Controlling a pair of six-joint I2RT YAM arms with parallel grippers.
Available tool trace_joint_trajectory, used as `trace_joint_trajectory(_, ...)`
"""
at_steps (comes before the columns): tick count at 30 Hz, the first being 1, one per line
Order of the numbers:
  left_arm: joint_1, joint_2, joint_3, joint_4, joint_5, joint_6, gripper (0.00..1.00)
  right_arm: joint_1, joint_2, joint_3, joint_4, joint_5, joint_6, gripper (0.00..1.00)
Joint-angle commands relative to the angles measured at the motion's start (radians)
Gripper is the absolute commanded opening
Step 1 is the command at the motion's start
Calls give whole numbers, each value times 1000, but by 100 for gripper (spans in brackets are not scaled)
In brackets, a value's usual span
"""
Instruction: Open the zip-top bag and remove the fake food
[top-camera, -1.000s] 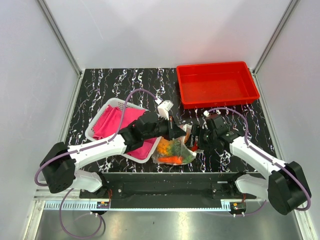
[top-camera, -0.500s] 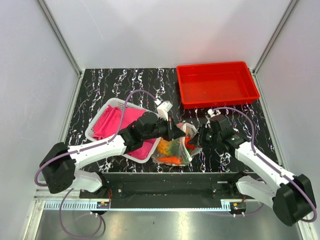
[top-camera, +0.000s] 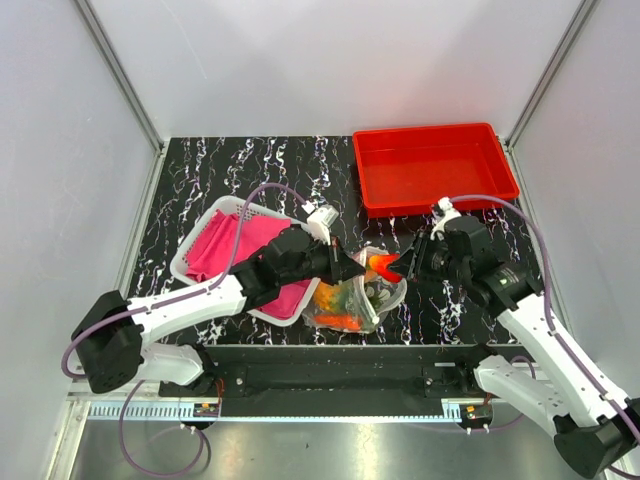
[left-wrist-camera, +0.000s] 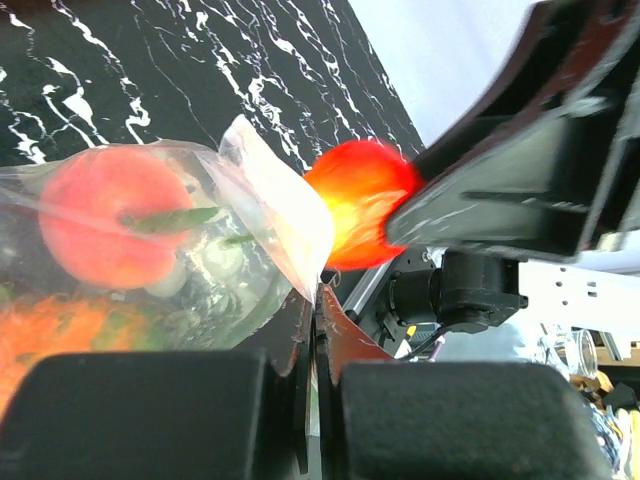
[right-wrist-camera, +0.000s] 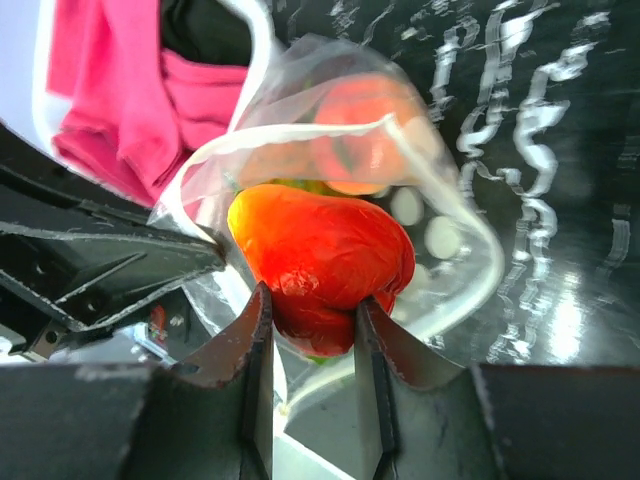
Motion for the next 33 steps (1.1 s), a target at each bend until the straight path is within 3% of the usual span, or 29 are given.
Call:
trace_joint_trajectory(1,1,-55,-13,30,-48,31,0,7,-19,138,-128,153,-58,0)
trace_joint_trajectory(8,8,-72,-13,9,-48,48,0,4,158,290,-187,453,-148,0)
trace_joint_trajectory(12,13,-66,2,-18,-38,68,0,-19,318,414,-127,517,-199,0)
trace_joint_trajectory(18,17,-35,15,-2,21,67,0,-218,620,528,78,344,-266,0)
trace_joint_trajectory(25,17,0,33,33,71,62,0,-257,898,671,211,297,-369,9)
trace_joint_trajectory(28,17,16,41,33,76,67,0,-263,979,724,224,313,-395,30)
trace_joint_trajectory(29,17,19,39,35,74,67,0,-261,993,740,211,311,-401,51)
trace_joint_trajectory(33,17,27,32,45,78,62,0,-263,978,725,189,281,-376,89)
